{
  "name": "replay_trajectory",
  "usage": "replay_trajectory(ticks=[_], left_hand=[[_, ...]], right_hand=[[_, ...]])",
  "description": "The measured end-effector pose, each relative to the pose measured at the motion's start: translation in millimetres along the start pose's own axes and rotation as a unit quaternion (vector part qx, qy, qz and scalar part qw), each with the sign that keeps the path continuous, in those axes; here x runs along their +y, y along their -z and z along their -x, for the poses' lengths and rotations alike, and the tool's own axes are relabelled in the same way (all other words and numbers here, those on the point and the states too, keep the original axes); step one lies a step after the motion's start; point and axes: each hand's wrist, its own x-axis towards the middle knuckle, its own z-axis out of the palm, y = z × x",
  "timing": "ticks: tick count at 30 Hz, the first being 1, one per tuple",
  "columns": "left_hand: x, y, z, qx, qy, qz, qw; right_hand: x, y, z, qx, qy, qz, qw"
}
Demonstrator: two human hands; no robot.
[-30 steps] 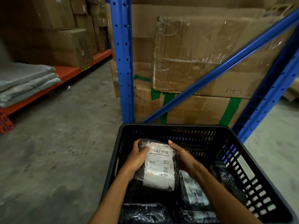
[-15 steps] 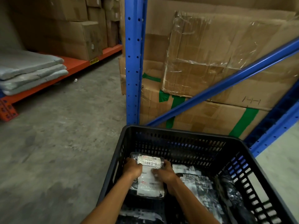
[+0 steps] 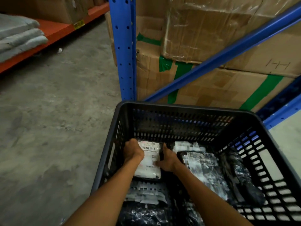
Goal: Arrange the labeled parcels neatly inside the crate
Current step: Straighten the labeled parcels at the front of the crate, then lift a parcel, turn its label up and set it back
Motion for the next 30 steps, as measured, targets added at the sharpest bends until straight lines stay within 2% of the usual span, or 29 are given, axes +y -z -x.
replay_trajectory(ticks=[4,6,8,10,12,15,17,20,23,26,28,30], left_hand=[[6,6,11,-0.043,-0.021,-0.033,0.998],[12,24,19,-0.057,-0.066,-0.074,0.993],[18,52,33,-0.095,-0.133,-0.156,0.974],[19,80,55,-0.177,-0.204,-0.271,0.924],[12,98,80,-0.250,-0.246,-0.387,0.853],[-10,104,112,-0.309,-0.257,-0.523,0.752],[-24,100,121,-0.322,-0.260,-0.565,0.714],[-29,98,124,-0.322,-0.257,-0.555,0.722],[-29,97,127,-0.328,-0.255,-0.555,0.721],[-27,102,127,-0.337,-0.257,-0.546,0.723],[-25,111,123,-0.339,-0.268,-0.503,0.748],[-21,123,116,-0.353,-0.275,-0.414,0.793]], right_hand=[[-13,16,13,-0.025,0.046,0.125,0.991],[-21,40,33,-0.016,0.114,0.216,0.970],[-27,66,58,-0.019,0.177,0.271,0.946],[-28,80,82,-0.048,0.224,0.296,0.927],[-25,82,104,-0.095,0.253,0.317,0.909],[-11,62,131,-0.140,0.295,0.350,0.878],[-1,44,142,-0.158,0.326,0.370,0.856],[7,24,145,-0.129,0.360,0.351,0.855],[10,15,145,-0.103,0.406,0.223,0.880],[18,17,145,-0.119,0.380,0.087,0.913],[22,29,143,-0.139,0.334,0.000,0.932],[25,50,140,-0.188,0.280,-0.088,0.937]])
